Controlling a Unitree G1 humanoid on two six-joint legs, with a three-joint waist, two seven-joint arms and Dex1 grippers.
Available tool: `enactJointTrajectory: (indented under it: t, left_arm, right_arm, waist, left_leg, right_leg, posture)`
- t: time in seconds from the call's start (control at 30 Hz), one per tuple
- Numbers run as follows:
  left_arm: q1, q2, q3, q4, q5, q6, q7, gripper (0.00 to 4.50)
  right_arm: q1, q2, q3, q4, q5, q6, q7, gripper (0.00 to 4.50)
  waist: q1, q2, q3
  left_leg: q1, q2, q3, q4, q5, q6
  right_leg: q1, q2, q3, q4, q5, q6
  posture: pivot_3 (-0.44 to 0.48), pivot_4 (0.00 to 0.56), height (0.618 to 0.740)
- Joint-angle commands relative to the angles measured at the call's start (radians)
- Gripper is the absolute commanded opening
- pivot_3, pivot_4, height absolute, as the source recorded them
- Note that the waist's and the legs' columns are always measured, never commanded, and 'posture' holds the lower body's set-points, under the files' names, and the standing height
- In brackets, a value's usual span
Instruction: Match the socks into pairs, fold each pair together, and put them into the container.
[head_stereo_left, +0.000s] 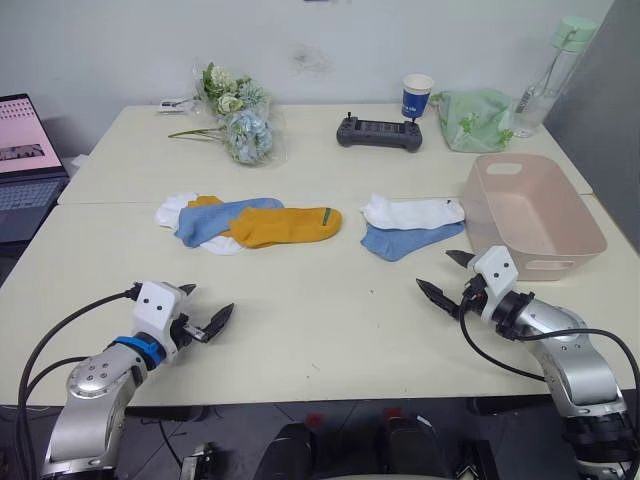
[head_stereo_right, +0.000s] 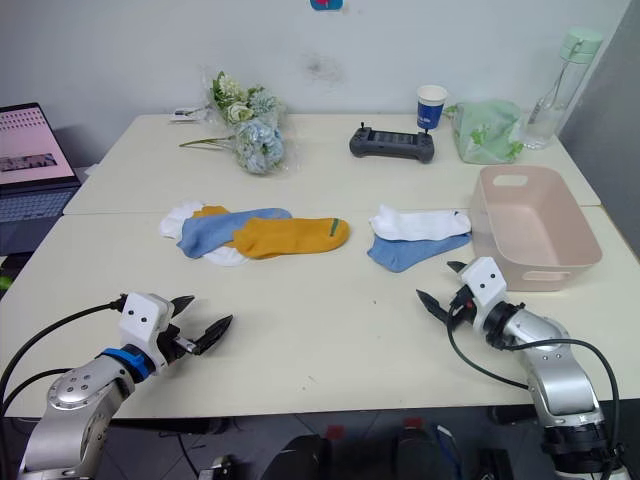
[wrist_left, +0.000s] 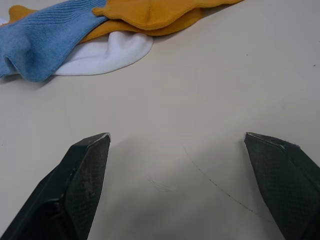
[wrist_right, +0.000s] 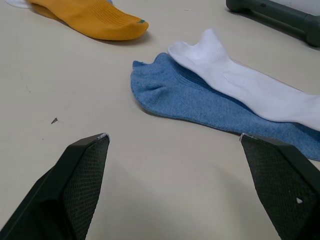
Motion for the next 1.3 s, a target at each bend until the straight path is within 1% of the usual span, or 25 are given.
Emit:
enactJointTrajectory:
  t: [0.03, 0.2, 0.43, 0.6, 1.03, 1.13, 1.2, 1.23, 1.3]
  left_arm:
    - [-0.003, 0.010, 0.019, -0.015, 0.000, -0.030, 0.005, 4.45]
    - [0.006, -0.012, 0.045, -0.018, -0.010, -0.059, 0.036, 4.45]
    - [0.033, -0.019, 0.037, -0.034, -0.008, -0.072, 0.048, 4.45]
    - [0.026, -0.025, 0.055, -0.037, -0.026, -0.054, 0.064, 4.45]
    - [0.035, -0.019, 0.057, -0.065, -0.034, -0.049, 0.068, 4.45]
    - [0.005, 0.007, 0.048, -0.092, -0.045, -0.019, 0.049, 4.45]
    - [-0.030, 0.028, 0.049, -0.113, -0.077, 0.025, 0.029, 4.45]
    - [-0.061, 0.050, 0.038, -0.125, -0.086, 0.046, 0.007, 4.45]
    - [-0.154, 0.096, -0.030, -0.134, -0.057, 0.067, -0.032, 4.45]
  right_arm:
    - [-0.014, -0.003, -0.012, -0.049, 0.004, -0.006, -0.009, 4.50]
    - [-0.003, 0.004, -0.010, -0.057, -0.002, -0.007, -0.027, 4.50]
    - [0.005, 0.010, -0.006, -0.060, 0.013, -0.004, -0.024, 4.50]
    - [-0.014, 0.012, -0.006, -0.057, 0.015, 0.006, -0.026, 4.50]
    - [-0.054, 0.026, 0.014, -0.070, 0.031, 0.020, -0.006, 4.50]
    - [-0.073, 0.027, 0.022, -0.079, 0.046, 0.035, 0.008, 4.50]
    - [-0.088, 0.025, 0.030, -0.089, 0.057, 0.050, 0.019, 4.50]
    - [-0.103, 0.027, 0.035, -0.096, 0.064, 0.065, 0.020, 4.50]
    - [-0.138, 0.038, 0.052, -0.116, 0.071, 0.097, 0.012, 4.50]
  waist:
    - [0.000, 0.000, 0.000]
    - [0.000, 0.000, 0.000]
    - [0.000, 0.000, 0.000]
    - [0.000, 0.000, 0.000]
    - [0.001, 0.000, 0.000]
    - [0.001, 0.000, 0.000]
    - [0.001, 0.000, 0.000]
    - [0.000, 0.000, 0.000]
    - [0.001, 0.000, 0.000]
  left_leg:
    - [0.000, 0.000, 0.000, 0.000, 0.000, 0.000]
    - [0.000, 0.000, 0.000, 0.000, 0.000, 0.000]
    - [0.000, 0.000, 0.000, 0.000, 0.000, 0.000]
    - [0.000, 0.000, 0.000, 0.000, 0.000, 0.000]
    - [0.000, 0.000, 0.000, 0.000, 0.000, 0.000]
    - [0.000, 0.000, 0.000, 0.000, 0.000, 0.000]
    - [0.000, 0.000, 0.000, 0.000, 0.000, 0.000]
    - [0.000, 0.000, -0.001, 0.000, 0.000, 0.000]
    - [0.000, 0.000, -0.001, 0.000, 0.000, 0.000]
  right_leg:
    - [0.000, 0.000, 0.000, 0.000, 0.000, 0.000]
    - [0.000, 0.000, 0.000, 0.000, 0.000, 0.000]
    - [0.000, 0.000, 0.000, 0.000, 0.000, 0.000]
    - [0.000, 0.000, 0.000, 0.000, 0.000, 0.000]
    - [0.000, 0.000, 0.000, 0.000, 0.000, 0.000]
    - [0.000, 0.000, 0.000, 0.000, 0.000, 0.000]
    - [0.000, 0.000, 0.000, 0.000, 0.000, 0.000]
    - [0.000, 0.000, -0.001, 0.000, 0.000, 0.000]
    - [0.000, 0.000, -0.001, 0.000, 0.000, 0.000]
  posture:
    - [0.000, 0.150, 0.740]
    - [0.000, 0.150, 0.740]
    - [0.000, 0.150, 0.740]
    - [0.000, 0.150, 0.740]
    - [0.000, 0.150, 0.740]
    - [0.000, 0.150, 0.740]
    - [0.000, 0.150, 0.740]
    - [0.000, 0.150, 0.740]
    - [0.000, 0.150, 0.740]
